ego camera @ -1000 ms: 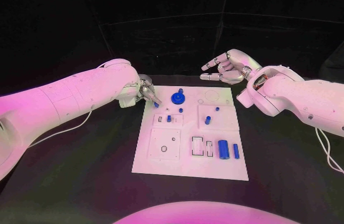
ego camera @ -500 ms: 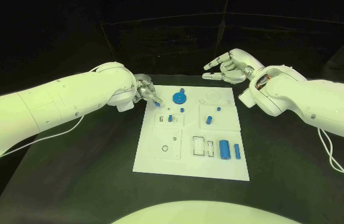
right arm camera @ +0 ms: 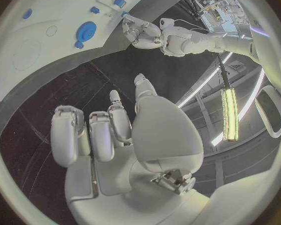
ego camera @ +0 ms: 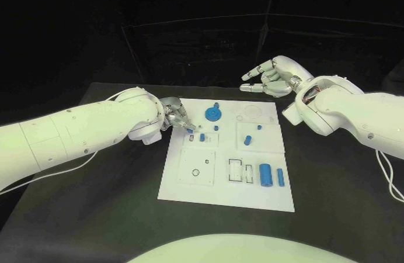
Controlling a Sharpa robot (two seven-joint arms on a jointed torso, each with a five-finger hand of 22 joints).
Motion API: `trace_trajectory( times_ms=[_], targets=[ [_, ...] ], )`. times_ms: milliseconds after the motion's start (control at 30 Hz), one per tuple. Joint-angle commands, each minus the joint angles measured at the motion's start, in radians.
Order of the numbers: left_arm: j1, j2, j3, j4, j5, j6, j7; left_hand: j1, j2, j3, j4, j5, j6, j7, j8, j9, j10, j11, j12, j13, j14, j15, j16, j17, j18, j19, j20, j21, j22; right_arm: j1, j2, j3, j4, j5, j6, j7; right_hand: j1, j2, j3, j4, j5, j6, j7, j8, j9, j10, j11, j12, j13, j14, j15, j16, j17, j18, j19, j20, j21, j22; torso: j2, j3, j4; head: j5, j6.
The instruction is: Assemble the parts on the task board
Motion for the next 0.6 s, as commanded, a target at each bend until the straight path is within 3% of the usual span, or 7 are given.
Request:
trace_trajectory(
  times_ms=[33,600],
  targets=[
    [-0.005,0.005,-0.003,0.006,-0.015,-0.031,-0.009,-0.004,0.001,0.119,-0.111,0.006,0.013,-0.004,0.003,0.005,0.005,0.0,-0.004,-0.001,0.102,-0.007,0.003,0.263,0.002,0.014,-0.004,0.005,0.007,0.002,0.001,0.001,0.0,0.006,0.007,0.01,-0.001,0.008,-0.008,0.0,0.007,-0.001,-0.007,0.005,0.0,-0.002,-0.002,0.0,0.066,0.074,0.001,-0.004,0.132,0.004,-0.003,0.003,-0.003,0.018,0.001,0.0009,-0.0038,0.001,-0.002],
    [-0.01,0.011,-0.018,0.014,-0.015,0.06,-0.065,-0.016,-0.008,0.146,-0.114,0.006,0.013,-0.004,0.006,0.007,0.002,0.0,-0.011,-0.009,0.102,-0.007,0.003,0.263,0.003,0.011,-0.004,0.0,0.001,0.002,0.002,0.001,0.001,0.006,0.008,0.009,-0.001,0.008,-0.008,0.0,0.007,-0.001,-0.007,0.005,0.0,-0.002,-0.002,0.0,0.066,0.074,0.001,-0.004,0.132,0.004,-0.003,0.003,-0.003,0.018,0.0,0.0013,-0.0031,0.0,-0.004]
  ],
)
